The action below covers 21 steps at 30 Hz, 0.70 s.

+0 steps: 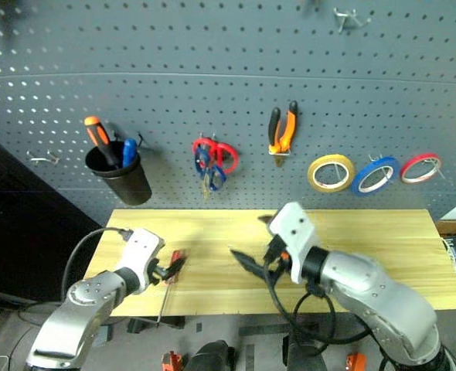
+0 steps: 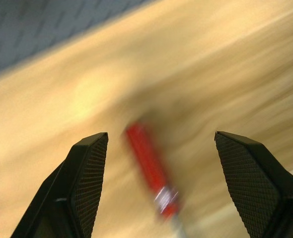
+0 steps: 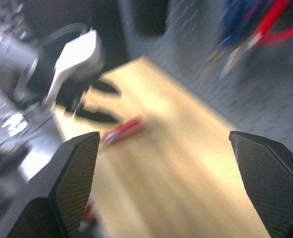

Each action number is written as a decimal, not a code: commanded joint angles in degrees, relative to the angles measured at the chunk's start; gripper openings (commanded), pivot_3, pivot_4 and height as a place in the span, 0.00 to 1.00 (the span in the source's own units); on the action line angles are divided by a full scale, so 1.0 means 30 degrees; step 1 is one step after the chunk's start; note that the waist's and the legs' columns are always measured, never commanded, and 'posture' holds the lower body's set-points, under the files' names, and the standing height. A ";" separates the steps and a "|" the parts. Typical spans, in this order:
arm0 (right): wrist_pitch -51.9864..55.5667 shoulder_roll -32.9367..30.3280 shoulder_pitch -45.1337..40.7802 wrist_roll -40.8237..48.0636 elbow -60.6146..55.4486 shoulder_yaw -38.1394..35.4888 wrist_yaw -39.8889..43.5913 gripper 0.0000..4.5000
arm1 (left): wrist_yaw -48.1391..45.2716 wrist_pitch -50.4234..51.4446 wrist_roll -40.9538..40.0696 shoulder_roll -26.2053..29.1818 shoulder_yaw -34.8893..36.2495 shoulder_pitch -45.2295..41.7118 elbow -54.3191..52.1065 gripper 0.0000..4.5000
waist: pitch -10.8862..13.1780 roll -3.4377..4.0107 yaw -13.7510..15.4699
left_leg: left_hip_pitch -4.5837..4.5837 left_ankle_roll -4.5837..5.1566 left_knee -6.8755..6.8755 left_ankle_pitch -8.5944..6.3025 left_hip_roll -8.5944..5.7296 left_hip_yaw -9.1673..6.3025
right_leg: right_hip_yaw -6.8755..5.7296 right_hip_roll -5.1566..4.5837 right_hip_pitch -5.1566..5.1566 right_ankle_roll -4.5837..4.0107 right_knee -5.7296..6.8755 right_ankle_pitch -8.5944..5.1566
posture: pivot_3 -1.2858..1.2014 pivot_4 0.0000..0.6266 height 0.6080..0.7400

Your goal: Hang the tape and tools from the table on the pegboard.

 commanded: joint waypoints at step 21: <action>0.0638 -0.0557 -0.1628 -0.1160 0.0239 0.1954 0.0891 1.00 | 0.1147 0.4046 0.0153 -0.1673 -0.0905 -0.4336 0.7458 0.42 | -0.0026 -0.0021 -0.0099 | -0.0009 -0.0035 -0.0003 0.0015 0.0009 -0.0002 | 0.0015 -0.0048 -0.0026 -0.0002 0.0003 0.0002 | 0.50 0.30 1.00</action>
